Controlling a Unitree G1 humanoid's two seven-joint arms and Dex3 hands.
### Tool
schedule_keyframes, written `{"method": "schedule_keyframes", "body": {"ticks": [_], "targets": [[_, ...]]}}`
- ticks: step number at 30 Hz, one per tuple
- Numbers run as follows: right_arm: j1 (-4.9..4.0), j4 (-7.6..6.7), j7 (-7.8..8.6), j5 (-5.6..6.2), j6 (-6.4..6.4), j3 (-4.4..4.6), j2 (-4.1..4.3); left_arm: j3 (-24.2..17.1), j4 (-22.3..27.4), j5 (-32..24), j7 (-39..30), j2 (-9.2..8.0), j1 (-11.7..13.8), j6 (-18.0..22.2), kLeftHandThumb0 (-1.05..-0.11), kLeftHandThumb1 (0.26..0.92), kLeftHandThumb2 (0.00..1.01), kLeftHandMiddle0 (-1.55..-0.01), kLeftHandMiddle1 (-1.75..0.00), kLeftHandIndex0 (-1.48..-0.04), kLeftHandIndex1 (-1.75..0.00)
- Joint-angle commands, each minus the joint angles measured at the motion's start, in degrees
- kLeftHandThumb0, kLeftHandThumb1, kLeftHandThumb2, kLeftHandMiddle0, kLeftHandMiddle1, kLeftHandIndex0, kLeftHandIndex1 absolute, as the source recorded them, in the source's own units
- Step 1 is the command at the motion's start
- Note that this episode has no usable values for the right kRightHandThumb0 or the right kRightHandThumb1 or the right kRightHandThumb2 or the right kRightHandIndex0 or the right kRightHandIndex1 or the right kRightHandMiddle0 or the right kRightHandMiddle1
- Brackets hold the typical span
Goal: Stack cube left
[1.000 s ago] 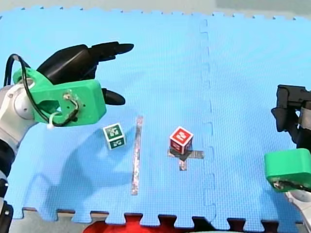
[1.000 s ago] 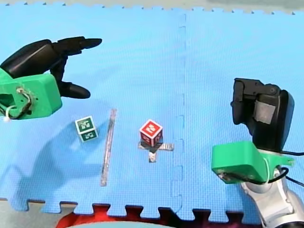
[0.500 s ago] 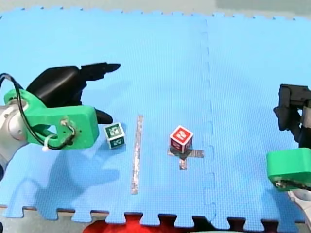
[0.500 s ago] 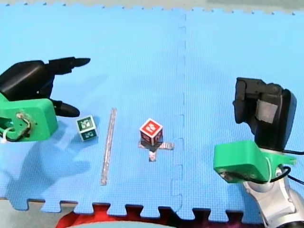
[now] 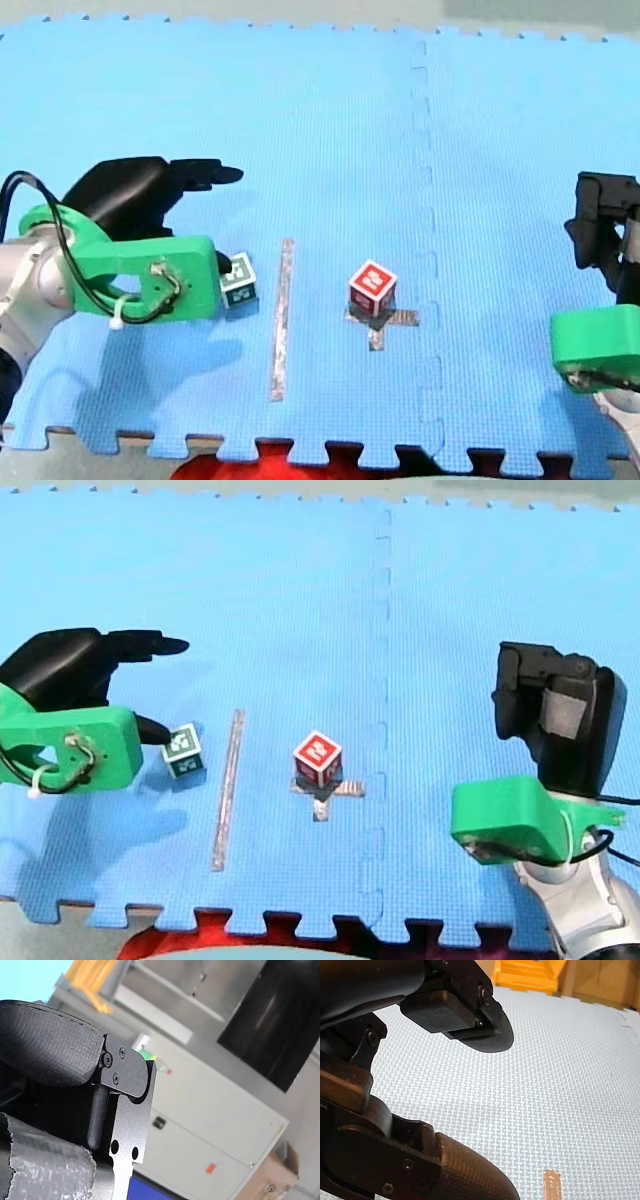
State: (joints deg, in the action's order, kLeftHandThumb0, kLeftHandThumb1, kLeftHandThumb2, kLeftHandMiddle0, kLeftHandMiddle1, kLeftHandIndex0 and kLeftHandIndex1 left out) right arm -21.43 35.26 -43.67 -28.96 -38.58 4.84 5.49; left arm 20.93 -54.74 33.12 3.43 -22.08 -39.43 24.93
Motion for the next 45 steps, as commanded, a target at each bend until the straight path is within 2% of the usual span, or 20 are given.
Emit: {"method": "schedule_keyframes", "body": {"ticks": [1,14,23,26,29,36,45], "targets": [[-0.03,-0.41,-0.24,-0.05,-0.11,-0.2,0.33,0.8,-0.6,0.8,0.8,0.33,0.0,-1.1,-1.048,0.83,0.01,-0.72,-1.75,-0.56,-0.04],[-0.07,-1.45,-0.53,-0.66,0.38,-0.27,0.55,2.5,-4.6,1.8,3.4,2.19,0.5,-2.3,-1.048,0.855,0.01,-0.85,-1.75,-0.59,-0.02],[0.1,-1.86,-0.95,-1.17,0.51,-0.17,0.52,1.9,-10.2,0.2,5.3,3.06,-1.1,2.7,-1.048,0.85,0.0,-0.86,-1.75,-0.57,-0.01],[0.02,-1.76,-1.0,-1.26,0.46,-0.2,0.58,2.1,-11.9,0.3,5.6,3.22,-1.9,3.3,-1.042,0.784,0.0,-0.86,-1.75,-0.54,0.0],[0.07,-1.91,-1.0,-1.33,0.41,-0.24,0.61,2.0,-12.7,0.0,5.1,3.32,-2.3,3.6,-0.974,0.712,0.0,-0.86,-1.75,-0.51,0.0],[0.21,-1.93,-1.3,-1.63,0.38,-0.18,0.47,2.0,-13.0,-0.4,4.0,3.34,-2.9,3.5,-0.81,0.668,0.0,-0.84,-1.75,-0.48,0.0],[-0.14,-0.84,-1.2,-0.96,-0.56,-0.25,0.43,2.0,-12.7,-0.6,2.6,3.34,-3.3,3.0,-0.756,0.664,0.0,-0.83,-1.75,-0.42,0.0]]}}
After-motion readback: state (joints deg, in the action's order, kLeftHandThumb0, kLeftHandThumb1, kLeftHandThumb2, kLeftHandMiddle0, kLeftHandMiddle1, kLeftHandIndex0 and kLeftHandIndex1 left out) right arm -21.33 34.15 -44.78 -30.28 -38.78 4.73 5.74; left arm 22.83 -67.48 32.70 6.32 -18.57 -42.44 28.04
